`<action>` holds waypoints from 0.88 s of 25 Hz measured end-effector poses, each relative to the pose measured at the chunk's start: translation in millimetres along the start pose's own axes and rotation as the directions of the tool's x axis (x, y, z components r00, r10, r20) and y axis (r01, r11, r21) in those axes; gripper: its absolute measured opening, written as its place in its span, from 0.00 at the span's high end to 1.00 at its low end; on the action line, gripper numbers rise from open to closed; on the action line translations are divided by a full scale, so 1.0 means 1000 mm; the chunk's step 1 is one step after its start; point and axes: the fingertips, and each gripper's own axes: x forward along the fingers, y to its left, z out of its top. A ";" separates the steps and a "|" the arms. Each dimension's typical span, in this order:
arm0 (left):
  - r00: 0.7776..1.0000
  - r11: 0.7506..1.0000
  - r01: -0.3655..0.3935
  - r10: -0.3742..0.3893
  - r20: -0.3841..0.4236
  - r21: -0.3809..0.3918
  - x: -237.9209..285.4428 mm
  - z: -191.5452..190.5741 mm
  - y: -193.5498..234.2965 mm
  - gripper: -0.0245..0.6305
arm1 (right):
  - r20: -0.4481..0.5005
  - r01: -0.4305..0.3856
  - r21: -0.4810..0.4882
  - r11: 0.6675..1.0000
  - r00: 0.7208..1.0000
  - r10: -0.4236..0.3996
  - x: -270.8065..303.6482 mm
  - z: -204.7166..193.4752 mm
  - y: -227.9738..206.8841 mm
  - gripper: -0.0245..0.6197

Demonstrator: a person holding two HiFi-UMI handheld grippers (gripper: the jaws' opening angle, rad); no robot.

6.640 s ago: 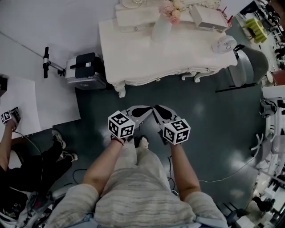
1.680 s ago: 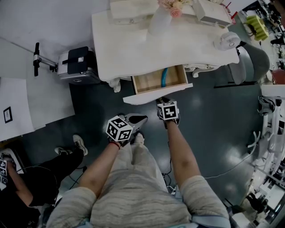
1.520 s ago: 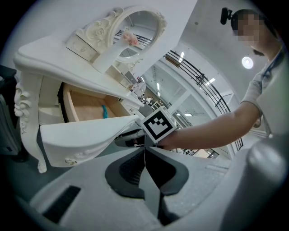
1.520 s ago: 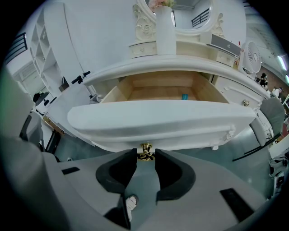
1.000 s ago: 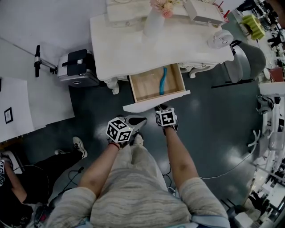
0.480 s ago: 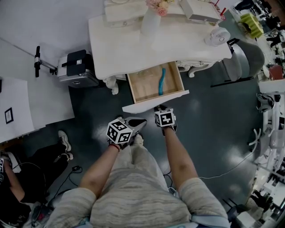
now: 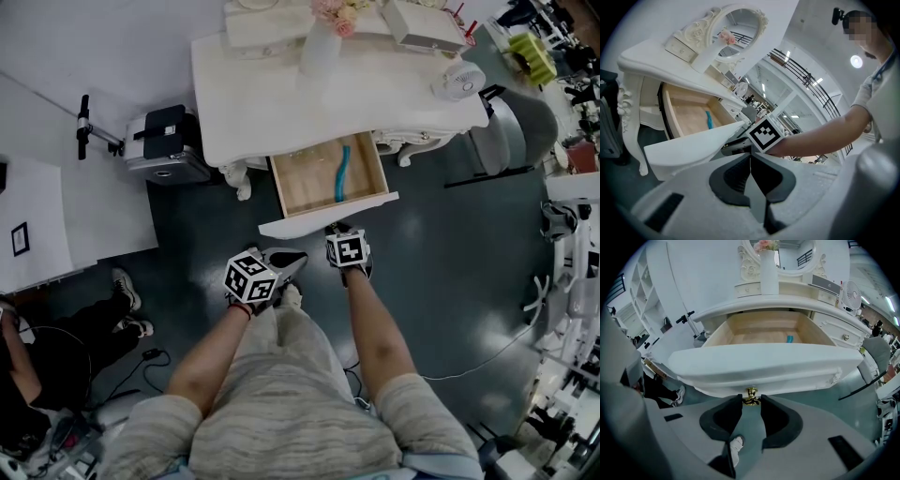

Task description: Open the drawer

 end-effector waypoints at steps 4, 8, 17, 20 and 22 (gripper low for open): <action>1.000 1.000 -0.006 0.006 0.003 0.003 -0.002 0.002 -0.001 0.94 | -0.013 -0.009 0.002 1.000 1.000 0.009 0.000 0.000 0.001 0.77; 1.000 1.000 -0.011 0.011 0.005 0.006 -0.003 0.003 -0.001 0.94 | -0.015 -0.015 0.000 1.000 1.000 0.015 0.000 0.000 -0.001 0.77; 1.000 1.000 -0.020 0.020 0.001 0.011 -0.005 0.002 -0.002 0.94 | -0.049 -0.055 -0.021 0.998 0.997 0.054 -0.003 -0.008 0.000 0.74; 1.000 1.000 -0.023 0.023 -0.001 0.012 -0.005 0.002 -0.002 0.94 | -0.054 -0.048 -0.028 0.998 0.997 0.047 -0.005 -0.014 -0.002 0.70; 1.000 1.000 -0.023 0.023 -0.003 0.014 -0.004 0.002 -0.003 0.94 | -0.048 -0.053 -0.019 0.998 0.998 0.052 -0.008 -0.017 -0.002 0.70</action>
